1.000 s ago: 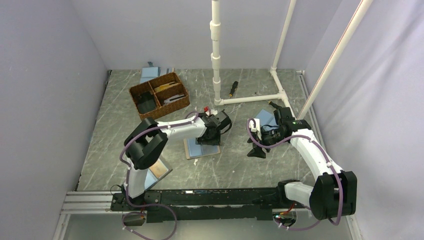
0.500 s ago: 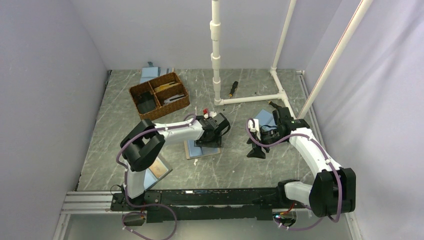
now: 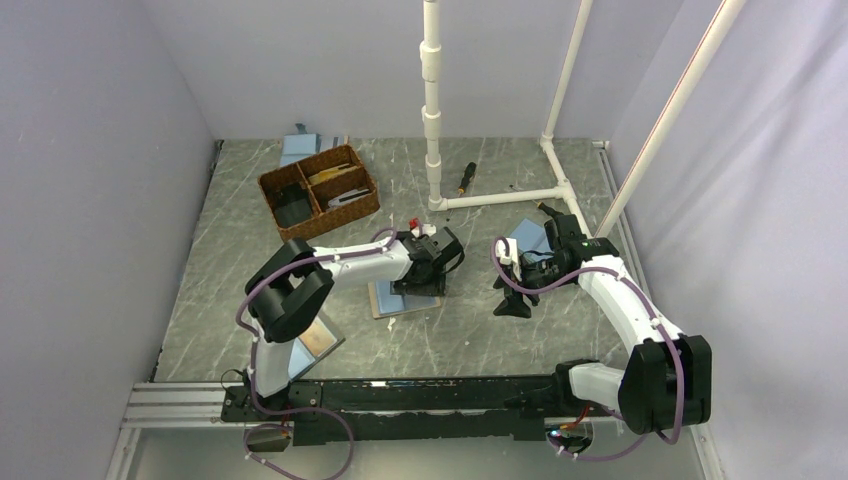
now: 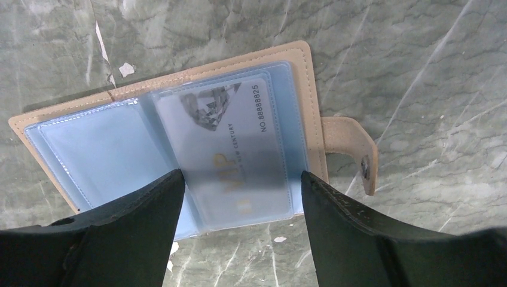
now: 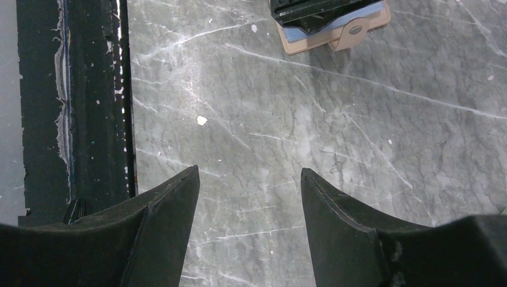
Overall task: Take the credit cards out of the card holder
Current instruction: Pick up the card holder from the center of the board.
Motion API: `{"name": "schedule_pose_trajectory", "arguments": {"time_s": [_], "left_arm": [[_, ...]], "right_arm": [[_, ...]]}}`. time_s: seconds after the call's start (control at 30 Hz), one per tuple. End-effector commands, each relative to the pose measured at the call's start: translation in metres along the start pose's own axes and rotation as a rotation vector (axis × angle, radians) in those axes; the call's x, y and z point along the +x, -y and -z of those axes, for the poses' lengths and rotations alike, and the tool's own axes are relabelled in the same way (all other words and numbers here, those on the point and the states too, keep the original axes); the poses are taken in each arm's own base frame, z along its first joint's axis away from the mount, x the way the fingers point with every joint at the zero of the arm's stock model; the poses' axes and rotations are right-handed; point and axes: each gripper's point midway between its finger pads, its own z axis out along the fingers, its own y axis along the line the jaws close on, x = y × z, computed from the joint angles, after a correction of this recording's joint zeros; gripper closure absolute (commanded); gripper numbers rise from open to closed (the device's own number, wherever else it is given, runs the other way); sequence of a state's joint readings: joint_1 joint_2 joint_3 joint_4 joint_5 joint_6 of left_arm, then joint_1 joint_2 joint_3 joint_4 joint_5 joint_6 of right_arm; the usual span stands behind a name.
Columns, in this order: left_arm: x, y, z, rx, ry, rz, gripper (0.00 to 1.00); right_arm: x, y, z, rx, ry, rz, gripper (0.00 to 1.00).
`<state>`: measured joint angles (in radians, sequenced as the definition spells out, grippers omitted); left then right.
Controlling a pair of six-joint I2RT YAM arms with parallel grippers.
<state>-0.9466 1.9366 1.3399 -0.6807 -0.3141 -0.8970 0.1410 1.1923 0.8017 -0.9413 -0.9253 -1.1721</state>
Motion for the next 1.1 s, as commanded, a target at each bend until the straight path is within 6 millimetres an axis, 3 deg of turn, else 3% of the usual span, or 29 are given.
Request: {"name": "schedule_pose_trajectory", "arguments": {"time_s": [0.0,0.33,0.57,0.77,0.9,1.07], "left_arm": [[0.000,-0.003,-0.005,-0.058,0.001,0.010,0.24],[0.016,-0.017,-0.012,-0.078,-0.021,0.033,0.27],[0.014,-0.014,-0.003,0.040,-0.004,0.078,0.48],[0.014,-0.005,0.008,0.215,-0.005,0.135,0.53],[0.013,-0.002,0.010,0.326,-0.015,0.187,0.54],[0.017,-0.008,0.010,0.373,-0.018,0.219,0.61]], "right_arm": [[-0.019,0.003,0.004,-0.001,0.050,0.066,0.35],[-0.021,0.002,0.004,-0.004,0.058,0.075,0.35],[-0.022,0.000,0.004,-0.011,0.065,0.076,0.35],[-0.030,-0.007,0.002,-0.054,0.101,0.051,0.35],[-0.049,-0.014,-0.010,-0.122,0.151,-0.005,0.36],[-0.076,-0.017,-0.045,-0.132,0.128,-0.084,0.38]]}}
